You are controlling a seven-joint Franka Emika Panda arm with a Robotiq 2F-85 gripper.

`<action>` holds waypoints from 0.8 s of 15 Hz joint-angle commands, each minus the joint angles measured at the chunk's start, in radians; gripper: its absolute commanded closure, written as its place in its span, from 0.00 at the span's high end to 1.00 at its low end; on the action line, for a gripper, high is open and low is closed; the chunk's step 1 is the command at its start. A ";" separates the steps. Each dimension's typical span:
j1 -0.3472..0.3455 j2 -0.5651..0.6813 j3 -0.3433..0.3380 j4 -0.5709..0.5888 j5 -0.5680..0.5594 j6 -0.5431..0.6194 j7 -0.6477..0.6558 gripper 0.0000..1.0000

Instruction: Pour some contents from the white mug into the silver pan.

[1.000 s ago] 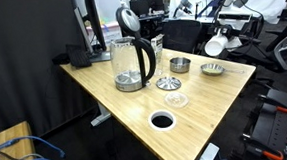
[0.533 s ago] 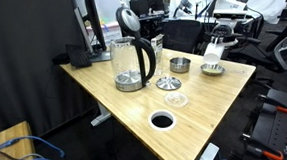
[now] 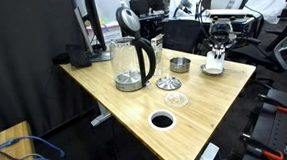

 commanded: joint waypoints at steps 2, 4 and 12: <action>0.050 -0.156 0.059 -0.198 -0.095 0.315 0.021 0.02; 0.067 -0.185 0.094 -0.264 -0.132 0.451 0.029 0.02; 0.075 -0.296 0.197 -0.411 -0.204 0.709 0.053 0.02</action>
